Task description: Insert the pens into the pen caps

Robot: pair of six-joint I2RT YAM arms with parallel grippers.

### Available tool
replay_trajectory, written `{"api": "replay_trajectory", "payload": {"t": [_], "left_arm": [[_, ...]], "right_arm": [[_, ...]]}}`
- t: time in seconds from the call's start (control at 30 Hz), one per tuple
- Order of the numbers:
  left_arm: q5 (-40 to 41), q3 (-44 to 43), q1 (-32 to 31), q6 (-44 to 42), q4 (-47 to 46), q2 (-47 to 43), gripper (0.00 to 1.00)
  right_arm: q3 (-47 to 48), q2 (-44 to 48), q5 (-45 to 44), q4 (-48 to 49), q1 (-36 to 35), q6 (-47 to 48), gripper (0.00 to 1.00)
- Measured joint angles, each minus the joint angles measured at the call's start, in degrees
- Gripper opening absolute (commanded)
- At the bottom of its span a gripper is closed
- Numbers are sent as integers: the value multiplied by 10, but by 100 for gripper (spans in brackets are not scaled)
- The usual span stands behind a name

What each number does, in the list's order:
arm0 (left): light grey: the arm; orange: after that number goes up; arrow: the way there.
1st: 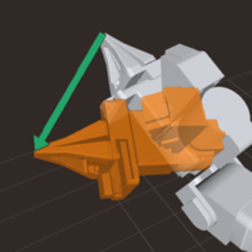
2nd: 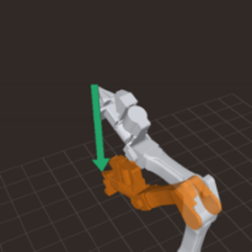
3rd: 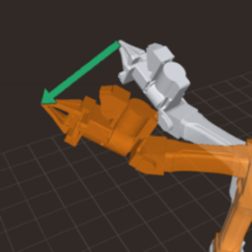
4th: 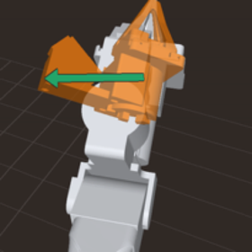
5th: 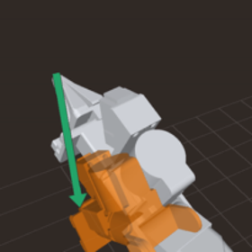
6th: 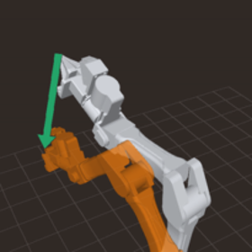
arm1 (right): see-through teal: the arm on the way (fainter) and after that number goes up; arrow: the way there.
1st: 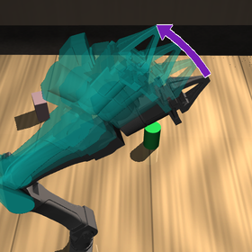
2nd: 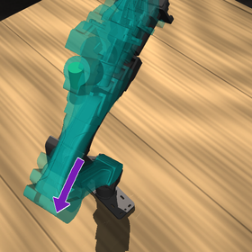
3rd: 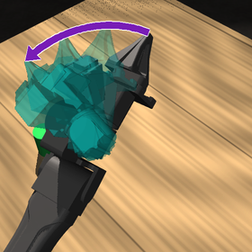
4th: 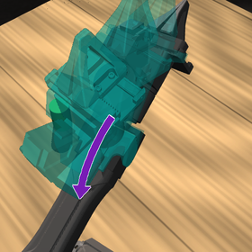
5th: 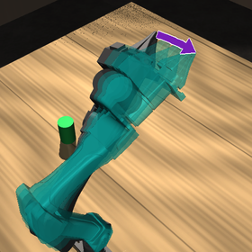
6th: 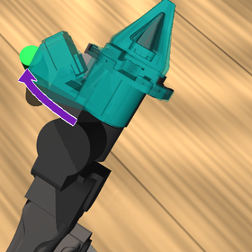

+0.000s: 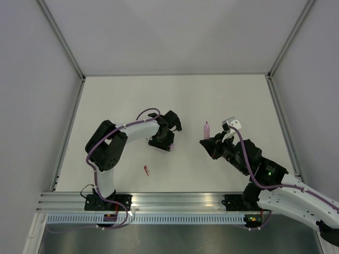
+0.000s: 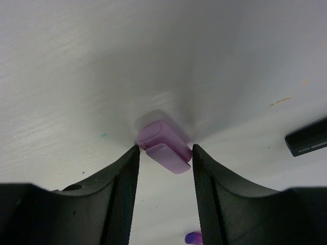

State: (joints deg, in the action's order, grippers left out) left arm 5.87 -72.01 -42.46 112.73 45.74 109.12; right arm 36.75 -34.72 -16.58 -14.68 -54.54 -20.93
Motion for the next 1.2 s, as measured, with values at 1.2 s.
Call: {"api": "replay_trajectory", "payload": {"t": [1.2], "left_arm": [[-3, -29, 6, 2, 37, 19, 54]], "right_arm": [[0, 3, 0, 0, 0, 2, 1]]}}
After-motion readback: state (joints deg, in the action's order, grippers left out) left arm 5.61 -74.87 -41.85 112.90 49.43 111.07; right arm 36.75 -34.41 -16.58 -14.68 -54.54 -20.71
